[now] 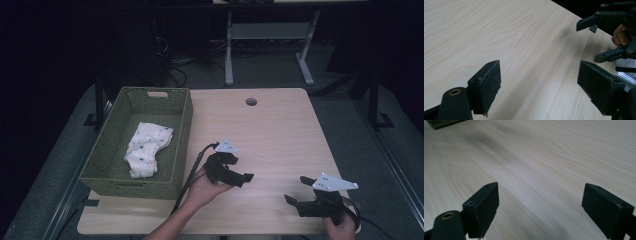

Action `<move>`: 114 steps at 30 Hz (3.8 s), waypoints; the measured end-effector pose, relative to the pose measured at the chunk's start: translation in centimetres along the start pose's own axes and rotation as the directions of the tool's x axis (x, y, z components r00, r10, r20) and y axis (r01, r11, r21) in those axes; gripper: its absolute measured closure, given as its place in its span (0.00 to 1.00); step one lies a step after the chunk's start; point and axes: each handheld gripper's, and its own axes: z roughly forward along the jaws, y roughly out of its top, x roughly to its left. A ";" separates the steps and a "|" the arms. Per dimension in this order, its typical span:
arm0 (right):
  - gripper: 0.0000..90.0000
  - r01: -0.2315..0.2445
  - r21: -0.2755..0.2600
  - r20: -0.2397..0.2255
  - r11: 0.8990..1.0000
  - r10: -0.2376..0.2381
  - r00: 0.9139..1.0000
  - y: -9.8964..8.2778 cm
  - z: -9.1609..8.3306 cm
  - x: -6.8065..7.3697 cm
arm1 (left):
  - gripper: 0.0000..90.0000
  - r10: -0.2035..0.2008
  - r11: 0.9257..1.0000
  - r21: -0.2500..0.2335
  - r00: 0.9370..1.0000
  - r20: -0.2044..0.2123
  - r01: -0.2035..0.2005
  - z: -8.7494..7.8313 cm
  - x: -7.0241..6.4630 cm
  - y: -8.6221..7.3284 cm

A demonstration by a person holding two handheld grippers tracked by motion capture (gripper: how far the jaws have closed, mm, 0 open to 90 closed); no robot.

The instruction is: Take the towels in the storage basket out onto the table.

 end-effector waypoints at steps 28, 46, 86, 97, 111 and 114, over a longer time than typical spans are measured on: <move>0.16 -0.003 0.008 -0.011 1.000 0.003 1.000 -0.1 -0.1 -0.2 | 0.20 -0.004 0.999 -0.049 1.000 0.004 0.004 -5.5 2.0 3.0; 0.16 0.004 0.007 -0.024 1.000 -0.003 1.000 -0.1 0.0 0.0 | 0.22 -0.075 0.994 -0.078 0.996 0.055 0.080 -10.3 5.5 3.7; 0.16 0.031 0.027 -0.051 0.999 -0.029 0.998 -0.1 0.2 0.4 | 0.24 -0.274 0.957 -0.126 0.955 -0.111 0.260 -18.1 13.8 -0.9; 0.16 0.027 0.030 -0.057 0.999 -0.025 0.998 -0.1 0.1 0.5 | 0.33 -0.308 0.951 -0.102 0.924 -0.227 0.291 -19.2 15.6 -2.9; 0.16 0.021 0.021 -0.052 1.000 -0.020 0.998 -0.1 -0.2 0.3 | 0.34 -0.384 0.902 0.023 0.826 -0.414 0.431 -19.3 18.4 -5.3; 0.16 0.023 0.021 -0.060 1.000 -0.022 0.998 -0.1 -0.2 0.4 | 0.37 -0.390 0.889 0.049 0.809 -0.440 0.455 -19.2 18.8 -5.6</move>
